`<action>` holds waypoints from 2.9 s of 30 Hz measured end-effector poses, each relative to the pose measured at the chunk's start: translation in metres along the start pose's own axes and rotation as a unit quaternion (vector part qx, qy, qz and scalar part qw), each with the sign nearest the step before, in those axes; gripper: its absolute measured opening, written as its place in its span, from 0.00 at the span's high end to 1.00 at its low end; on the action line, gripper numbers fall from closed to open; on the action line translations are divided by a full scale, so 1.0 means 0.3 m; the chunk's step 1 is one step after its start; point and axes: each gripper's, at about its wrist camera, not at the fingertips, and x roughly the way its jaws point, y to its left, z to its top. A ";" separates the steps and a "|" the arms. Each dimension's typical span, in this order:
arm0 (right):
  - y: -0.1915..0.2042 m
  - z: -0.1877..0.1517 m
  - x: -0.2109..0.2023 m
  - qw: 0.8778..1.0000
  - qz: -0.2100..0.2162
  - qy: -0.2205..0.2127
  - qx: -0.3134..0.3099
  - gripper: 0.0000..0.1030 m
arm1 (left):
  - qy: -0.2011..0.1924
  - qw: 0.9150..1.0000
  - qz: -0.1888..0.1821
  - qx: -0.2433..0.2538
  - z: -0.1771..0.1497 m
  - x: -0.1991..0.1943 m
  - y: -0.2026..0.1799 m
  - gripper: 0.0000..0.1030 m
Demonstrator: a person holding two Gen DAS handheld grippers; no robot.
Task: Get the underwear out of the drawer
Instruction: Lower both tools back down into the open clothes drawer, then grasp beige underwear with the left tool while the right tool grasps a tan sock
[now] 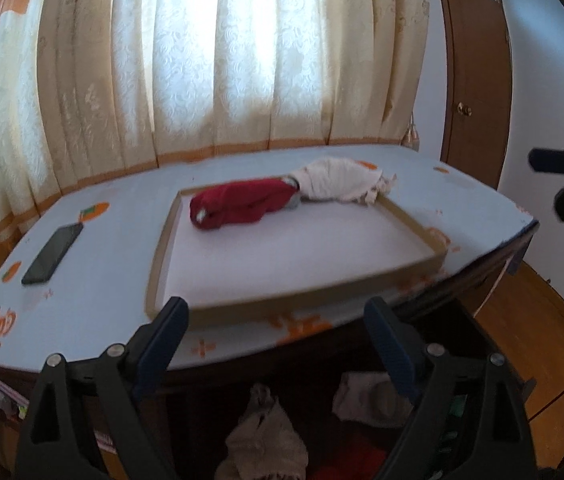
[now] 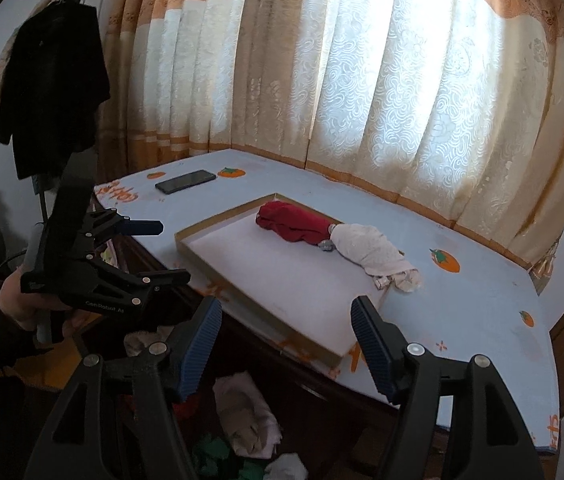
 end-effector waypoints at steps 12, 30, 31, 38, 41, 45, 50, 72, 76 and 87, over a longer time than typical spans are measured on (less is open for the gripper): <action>0.030 -0.157 0.018 0.999 0.021 0.041 0.021 0.32 | 0.074 0.997 0.007 -0.014 -0.157 0.068 0.013 0.12; 0.086 -0.417 0.432 0.984 0.057 0.164 0.047 0.32 | 0.180 0.983 0.010 -0.021 -0.272 0.220 0.064 0.12; 0.088 -0.421 0.444 0.983 0.058 0.169 0.046 0.32 | 0.184 0.983 0.010 -0.020 -0.274 0.225 0.066 0.12; 0.107 -0.431 0.522 0.977 0.073 0.197 0.027 0.32 | 0.207 0.978 0.011 0.003 -0.285 0.259 0.057 0.12; 0.118 -0.427 0.545 0.975 0.078 0.209 0.014 0.32 | 0.217 0.976 0.008 0.011 -0.289 0.276 0.050 0.12; 0.128 -0.441 0.582 0.969 0.097 0.226 0.014 0.32 | 0.233 0.972 0.006 0.019 -0.300 0.302 0.045 0.12; 0.132 -0.449 0.600 0.965 0.107 0.239 0.012 0.32 | 0.245 0.969 0.002 0.021 -0.305 0.319 0.040 0.12; 0.156 -0.495 0.728 0.941 0.140 0.305 0.033 0.58 | 0.339 0.940 -0.019 0.039 -0.362 0.483 -0.018 0.24; 0.164 -0.498 0.746 0.937 0.150 0.313 0.035 0.60 | 0.343 0.939 -0.022 0.035 -0.359 0.508 -0.017 0.33; 0.176 -0.457 0.723 0.955 0.163 0.247 0.017 0.71 | 0.308 0.950 -0.042 0.036 -0.351 0.508 -0.045 0.81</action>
